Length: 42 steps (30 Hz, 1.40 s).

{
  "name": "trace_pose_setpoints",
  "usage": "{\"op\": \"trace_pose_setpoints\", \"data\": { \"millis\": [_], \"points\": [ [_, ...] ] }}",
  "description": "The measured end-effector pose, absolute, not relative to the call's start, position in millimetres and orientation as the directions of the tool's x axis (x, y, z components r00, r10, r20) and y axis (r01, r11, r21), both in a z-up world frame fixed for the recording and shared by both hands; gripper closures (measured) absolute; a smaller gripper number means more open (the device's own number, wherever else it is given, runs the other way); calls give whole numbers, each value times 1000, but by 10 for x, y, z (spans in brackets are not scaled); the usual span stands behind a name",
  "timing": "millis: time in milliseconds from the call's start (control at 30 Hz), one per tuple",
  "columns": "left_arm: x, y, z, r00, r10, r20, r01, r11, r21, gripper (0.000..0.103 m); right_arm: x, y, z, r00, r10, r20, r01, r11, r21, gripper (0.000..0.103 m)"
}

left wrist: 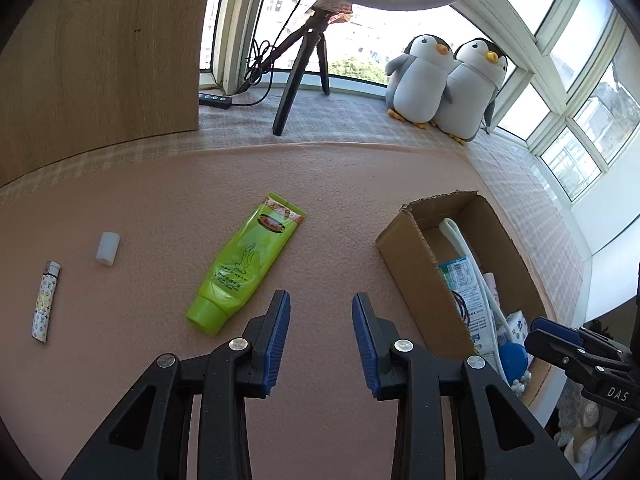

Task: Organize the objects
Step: 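Move the left gripper to the green hand-cream tube and close on it, then lift the tube with the left gripper and pass it to the right gripper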

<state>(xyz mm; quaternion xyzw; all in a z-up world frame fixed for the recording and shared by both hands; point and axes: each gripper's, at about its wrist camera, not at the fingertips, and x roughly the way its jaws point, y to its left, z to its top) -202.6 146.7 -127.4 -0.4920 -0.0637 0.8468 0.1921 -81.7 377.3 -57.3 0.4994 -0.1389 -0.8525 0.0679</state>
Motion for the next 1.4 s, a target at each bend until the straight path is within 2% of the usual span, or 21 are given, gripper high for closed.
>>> {"op": "trace_pose_setpoints", "data": {
  "millis": [533, 600, 700, 733, 867, 1400],
  "points": [
    [-2842, 1091, -1818, -370, 330, -868, -156, -943, -293, 69, -665, 3450, -576, -468, -288, -836, -8, -944, 330, 61],
    [-2869, 1128, -1900, -345, 338, -876, -168, -940, -296, 71, -649, 3462, -603, -462, -285, -840, -13, -945, 328, 61],
    [-2877, 1152, -1988, -331, 330, -884, -169, -943, -288, 81, -650, 3486, -623, -457, -282, -844, -21, -945, 326, 61],
    [-2874, 1144, -2018, -325, 333, -885, -164, -942, -294, 85, -649, 3491, -622, -458, -281, -844, -21, -945, 326, 61],
    [-2800, 1125, -2038, -334, 338, -880, -153, -941, -303, 87, -672, 3468, -617, -455, -283, -845, -9, -947, 322, 61],
    [-1908, 1412, -2014, -374, 301, -877, -246, -944, -219, 86, -750, 3254, -718, -411, -352, -841, 33, -927, 373, 61]
  ]
}}
